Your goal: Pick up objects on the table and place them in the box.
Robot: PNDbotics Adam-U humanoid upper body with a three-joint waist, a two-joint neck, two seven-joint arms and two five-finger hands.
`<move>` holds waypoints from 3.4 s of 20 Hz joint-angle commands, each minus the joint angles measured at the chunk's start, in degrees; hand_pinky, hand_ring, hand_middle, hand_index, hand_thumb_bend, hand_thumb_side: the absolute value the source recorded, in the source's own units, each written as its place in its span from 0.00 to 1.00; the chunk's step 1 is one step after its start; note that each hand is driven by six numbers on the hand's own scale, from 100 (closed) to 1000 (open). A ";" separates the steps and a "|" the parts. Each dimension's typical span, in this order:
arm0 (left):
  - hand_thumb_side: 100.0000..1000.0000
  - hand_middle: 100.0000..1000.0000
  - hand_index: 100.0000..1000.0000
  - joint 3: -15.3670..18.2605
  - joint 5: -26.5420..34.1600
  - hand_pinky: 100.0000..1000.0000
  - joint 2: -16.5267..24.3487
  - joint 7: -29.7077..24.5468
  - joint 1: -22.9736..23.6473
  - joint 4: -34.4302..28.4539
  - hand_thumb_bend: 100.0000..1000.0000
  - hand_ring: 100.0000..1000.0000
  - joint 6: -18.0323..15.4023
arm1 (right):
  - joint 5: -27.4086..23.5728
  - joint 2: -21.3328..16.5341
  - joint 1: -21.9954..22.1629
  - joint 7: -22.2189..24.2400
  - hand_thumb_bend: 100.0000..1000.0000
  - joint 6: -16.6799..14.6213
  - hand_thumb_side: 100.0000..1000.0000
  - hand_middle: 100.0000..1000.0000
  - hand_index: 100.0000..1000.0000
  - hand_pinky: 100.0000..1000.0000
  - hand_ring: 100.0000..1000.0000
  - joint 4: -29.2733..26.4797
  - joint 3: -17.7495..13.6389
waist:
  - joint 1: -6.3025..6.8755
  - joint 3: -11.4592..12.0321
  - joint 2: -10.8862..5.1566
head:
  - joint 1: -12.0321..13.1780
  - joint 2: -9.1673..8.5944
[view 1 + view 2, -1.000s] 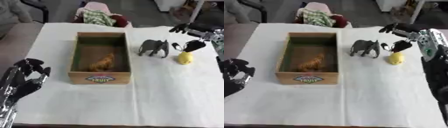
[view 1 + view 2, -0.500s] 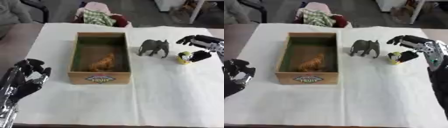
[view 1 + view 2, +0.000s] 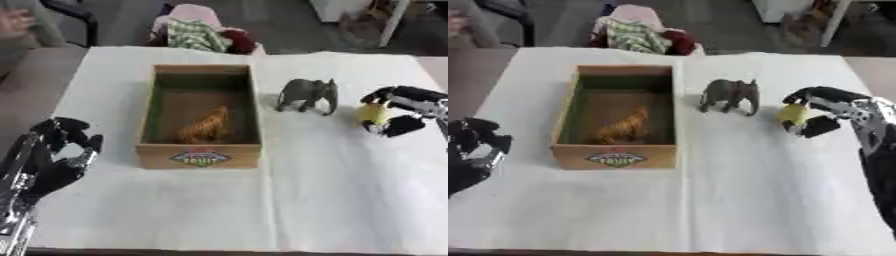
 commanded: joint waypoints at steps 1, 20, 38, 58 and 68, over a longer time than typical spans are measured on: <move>0.00 0.38 0.58 0.47 -0.19 0.72 1.10 0.16 -0.31 -0.82 0.25 0.43 -0.06 | 1.48 -1.53 -0.79 -2.68 0.00 0.84 0.37 0.61 0.77 0.64 0.45 -1.34 -0.68 | 0.15 -0.09 -0.70 | 0.05 -0.07; 0.00 0.38 0.58 0.35 -0.07 0.72 1.12 0.07 -0.51 -0.84 0.24 0.43 -0.04 | -2.01 1.12 -4.20 -9.86 0.00 -1.77 0.22 0.33 0.51 0.44 0.10 -7.48 0.90 | -0.06 0.48 -0.84 | -0.07 -0.22; 0.00 0.39 0.58 0.37 0.02 0.72 1.22 0.08 -0.25 -0.85 0.24 0.43 -0.05 | 0.57 1.33 -4.35 -0.37 0.00 -1.11 0.41 0.80 0.87 0.71 0.77 -5.95 0.18 | 0.11 0.28 -1.27 | -0.05 -0.39; 0.00 0.39 0.59 0.33 -0.05 0.72 1.03 0.07 -0.28 -0.93 0.24 0.44 -0.07 | 11.12 2.74 -2.84 -7.63 0.00 1.90 0.38 0.52 0.64 0.48 0.37 -1.53 0.15 | 0.55 0.36 -0.77 | -0.20 -0.51; 0.00 0.39 0.59 0.31 -0.02 0.72 1.02 0.08 -0.32 -0.90 0.24 0.44 -0.04 | 8.85 2.85 -3.28 -11.17 0.00 0.63 0.22 0.29 0.42 0.23 0.09 -2.98 0.29 | 0.33 0.34 -0.82 | -0.19 -0.53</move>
